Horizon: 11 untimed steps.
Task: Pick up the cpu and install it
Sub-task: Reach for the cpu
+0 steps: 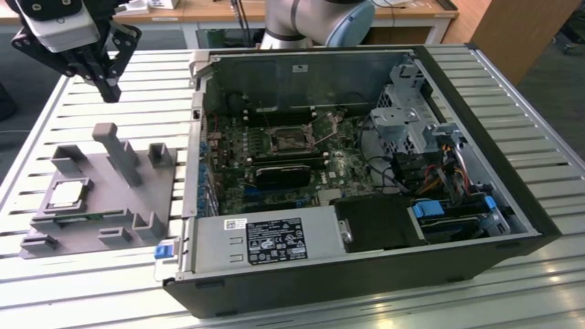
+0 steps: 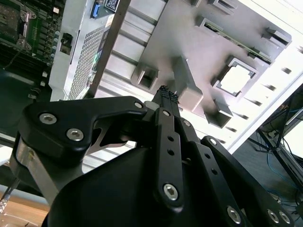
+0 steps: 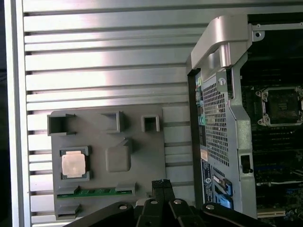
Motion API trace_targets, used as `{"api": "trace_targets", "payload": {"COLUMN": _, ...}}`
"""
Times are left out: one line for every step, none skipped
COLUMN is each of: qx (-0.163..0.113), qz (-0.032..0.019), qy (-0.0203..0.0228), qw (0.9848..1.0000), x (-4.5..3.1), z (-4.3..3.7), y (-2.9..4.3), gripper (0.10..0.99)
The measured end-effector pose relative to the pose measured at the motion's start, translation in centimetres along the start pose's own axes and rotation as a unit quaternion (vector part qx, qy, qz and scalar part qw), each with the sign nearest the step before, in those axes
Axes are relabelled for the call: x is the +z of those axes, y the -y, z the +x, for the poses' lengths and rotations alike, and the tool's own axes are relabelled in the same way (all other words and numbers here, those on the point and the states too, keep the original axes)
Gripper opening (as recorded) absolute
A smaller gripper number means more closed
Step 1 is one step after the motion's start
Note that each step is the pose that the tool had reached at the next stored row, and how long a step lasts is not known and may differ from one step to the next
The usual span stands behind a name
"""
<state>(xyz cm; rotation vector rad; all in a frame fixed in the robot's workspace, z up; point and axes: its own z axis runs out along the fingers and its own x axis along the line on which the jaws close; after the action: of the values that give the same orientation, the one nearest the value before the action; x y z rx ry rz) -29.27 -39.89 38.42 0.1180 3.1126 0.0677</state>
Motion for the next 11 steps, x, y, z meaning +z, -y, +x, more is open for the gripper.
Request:
{"api": "trace_targets", "payload": {"qx": 0.0, "qz": 0.0, "qy": 0.0, "qw": 1.0, "x": 0.0, "z": 0.05, "y": 0.0, "gripper": 0.106}}
{"api": "trace_targets", "payload": {"qx": 0.0, "qz": 0.0, "qy": 0.0, "qw": 1.0, "x": 0.01, "z": 0.11, "y": 0.01, "gripper": 0.106}}
{"api": "trace_targets", "payload": {"qx": 0.0, "qz": 0.0, "qy": 0.0, "qw": 1.0, "x": 0.0, "z": 0.17, "y": 0.01, "gripper": 0.106}}
{"api": "trace_targets", "payload": {"qx": 0.0, "qz": 0.0, "qy": 0.0, "qw": 1.0, "x": 0.01, "z": 0.22, "y": 0.02, "gripper": 0.106}}
{"api": "trace_targets", "payload": {"qx": 0.0, "qz": 0.0, "qy": 0.0, "qw": 1.0, "x": 0.01, "z": 0.28, "y": 0.02, "gripper": 0.106}}
{"api": "trace_targets", "payload": {"qx": 0.0, "qz": 0.0, "qy": 0.0, "qw": 1.0, "x": 0.01, "z": 0.34, "y": 0.03, "gripper": 0.106}}
{"api": "trace_targets", "payload": {"qx": 0.0, "qz": 0.0, "qy": 0.0, "qw": 1.0, "x": 0.01, "z": 0.39, "y": 0.03, "gripper": 0.106}}
{"api": "trace_targets", "payload": {"qx": 0.0, "qz": 0.0, "qy": 0.0, "qw": 1.0, "x": 0.01, "z": 0.45, "y": 0.03, "gripper": 0.106}}
{"api": "trace_targets", "payload": {"qx": 0.0, "qz": 0.0, "qy": 0.0, "qw": 1.0, "x": 0.02, "z": 0.51, "y": 0.04, "gripper": 0.106}}
{"api": "trace_targets", "payload": {"qx": 0.0, "qz": 0.0, "qy": 0.0, "qw": 1.0, "x": 0.02, "z": 0.56, "y": 0.04, "gripper": 0.106}}
{"api": "trace_targets", "payload": {"qx": 0.0, "qz": 0.0, "qy": 0.0, "qw": 1.0, "x": 0.02, "z": 0.62, "y": 0.05, "gripper": 0.106}}
